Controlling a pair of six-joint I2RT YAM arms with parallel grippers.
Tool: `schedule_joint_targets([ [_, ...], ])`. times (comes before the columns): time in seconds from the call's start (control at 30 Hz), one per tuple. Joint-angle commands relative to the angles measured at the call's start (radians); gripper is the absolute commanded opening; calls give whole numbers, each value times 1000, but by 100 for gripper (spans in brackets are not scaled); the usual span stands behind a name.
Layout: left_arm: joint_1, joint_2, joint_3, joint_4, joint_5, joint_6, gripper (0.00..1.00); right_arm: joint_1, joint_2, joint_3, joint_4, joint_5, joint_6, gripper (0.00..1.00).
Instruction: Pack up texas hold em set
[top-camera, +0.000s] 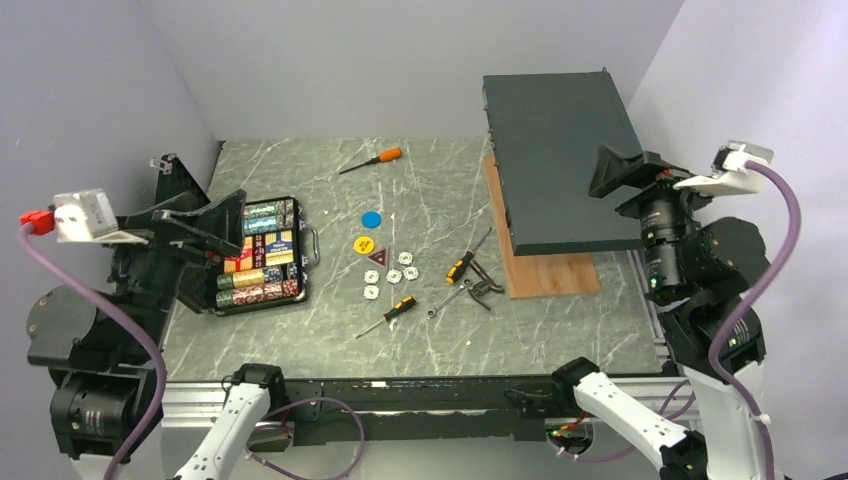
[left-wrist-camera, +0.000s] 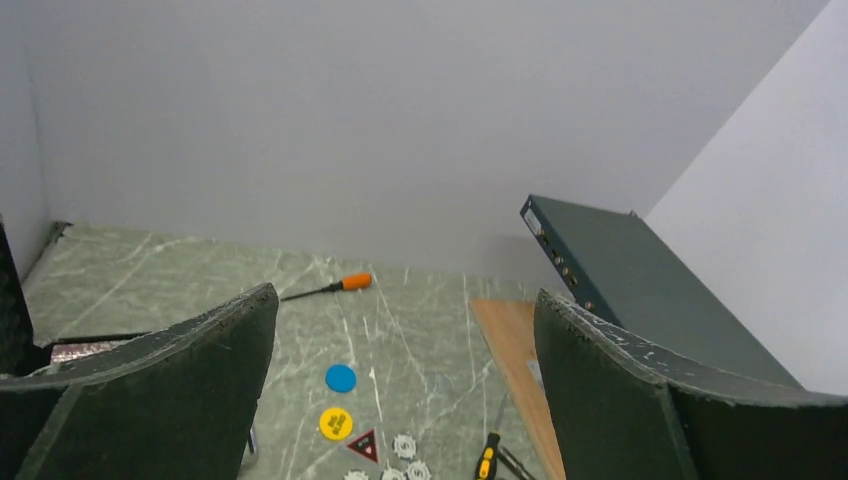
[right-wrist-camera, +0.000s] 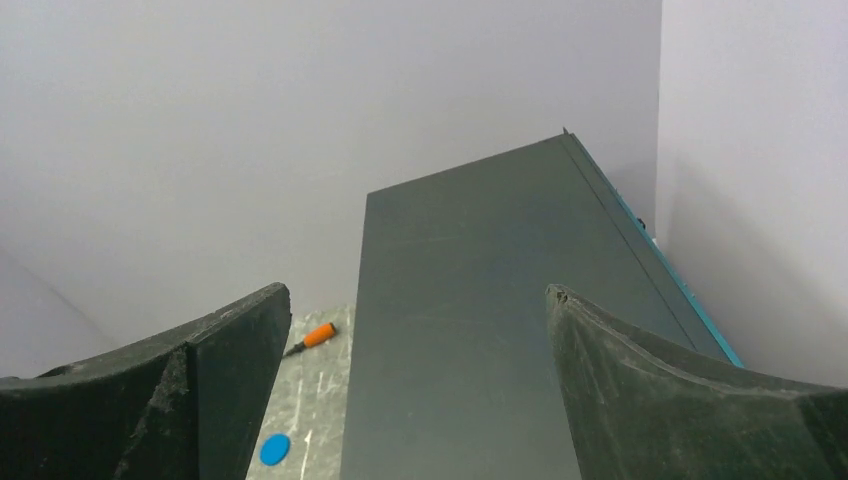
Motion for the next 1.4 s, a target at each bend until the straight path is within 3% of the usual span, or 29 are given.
schedule_joint_targets([
  [0.0,5,47,-10,-48,88,-2,99,-4,44,37,-27,49,23,100],
  [0.1,5,65,-36,-92,135,14,99,-3,30,20,-12,57,21,100],
  [0.2,5,75,-78,-141,180,33,99,-3,-40,-67,61,-88,-23,100],
  [0.3,5,87,-137,-190,225,50,99,-3,-119,-156,148,-107,39,100],
  [0.4,5,93,-209,-219,282,51,99,-3,-117,-120,89,-68,68,100],
  [0.63,-29,110,-571,-54,562,-48,99,-2,-54,-51,3,-135,125,100],
  [0.77,-233,200,-668,21,400,-99,99,-2,32,3,-84,-296,108,100],
  [0.93,-397,434,-609,-29,67,-80,99,-2,172,71,-220,-649,57,100],
  [1.07,-406,685,-474,-105,-68,-236,99,-3,155,-1,-208,-678,88,100],
  [1.2,-407,892,-384,-62,-51,-411,99,-2,94,-63,-159,-664,90,100],
  [1.37,-406,1112,-201,-84,-116,-474,99,-3,70,-39,-192,-630,51,100],
])
